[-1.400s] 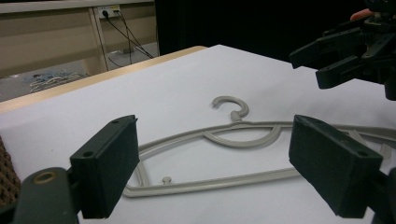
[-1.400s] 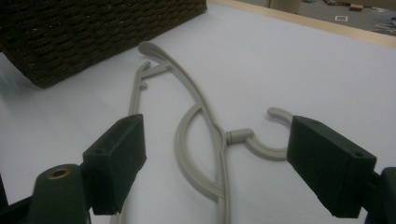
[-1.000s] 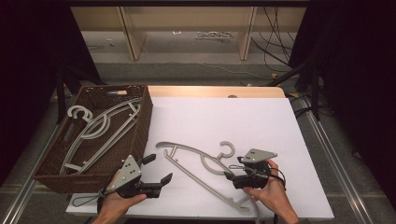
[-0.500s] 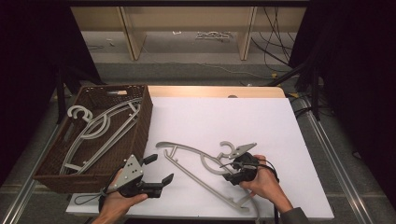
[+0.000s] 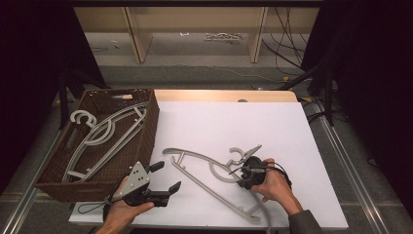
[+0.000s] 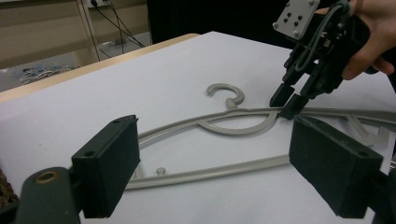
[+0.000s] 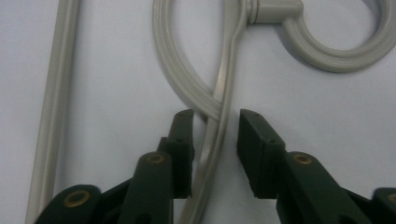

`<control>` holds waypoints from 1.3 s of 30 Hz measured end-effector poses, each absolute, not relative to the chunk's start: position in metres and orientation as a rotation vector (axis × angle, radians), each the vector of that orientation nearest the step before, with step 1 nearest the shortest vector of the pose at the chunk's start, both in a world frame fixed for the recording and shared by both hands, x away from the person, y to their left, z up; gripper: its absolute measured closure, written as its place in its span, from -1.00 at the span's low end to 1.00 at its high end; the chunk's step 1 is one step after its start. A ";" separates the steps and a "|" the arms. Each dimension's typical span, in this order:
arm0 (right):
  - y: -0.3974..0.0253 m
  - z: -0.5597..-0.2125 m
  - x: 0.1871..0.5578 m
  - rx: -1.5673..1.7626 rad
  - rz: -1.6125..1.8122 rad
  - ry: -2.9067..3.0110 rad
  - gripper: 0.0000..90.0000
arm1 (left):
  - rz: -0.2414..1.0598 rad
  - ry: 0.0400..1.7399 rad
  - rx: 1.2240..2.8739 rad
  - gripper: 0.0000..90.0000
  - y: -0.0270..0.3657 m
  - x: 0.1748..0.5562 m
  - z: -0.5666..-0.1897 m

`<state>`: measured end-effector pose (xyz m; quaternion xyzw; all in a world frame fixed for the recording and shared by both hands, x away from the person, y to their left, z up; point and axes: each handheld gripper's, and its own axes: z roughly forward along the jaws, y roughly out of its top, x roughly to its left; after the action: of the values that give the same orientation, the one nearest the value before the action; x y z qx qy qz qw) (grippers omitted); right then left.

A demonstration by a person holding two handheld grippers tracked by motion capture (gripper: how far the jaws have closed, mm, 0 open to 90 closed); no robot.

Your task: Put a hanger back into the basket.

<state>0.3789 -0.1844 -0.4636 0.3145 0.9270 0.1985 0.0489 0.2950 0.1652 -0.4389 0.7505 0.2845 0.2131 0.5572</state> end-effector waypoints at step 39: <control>-0.183 -0.444 0.379 0.693 0.402 2.860 0.83 | 0.502 0.629 1.833 -0.63 0.150 0.304 -0.430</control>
<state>0.3787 -0.1831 -0.4437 0.2326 0.9594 0.1347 0.0858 0.3045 0.1496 -0.4304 0.7711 0.2644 0.2111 0.5394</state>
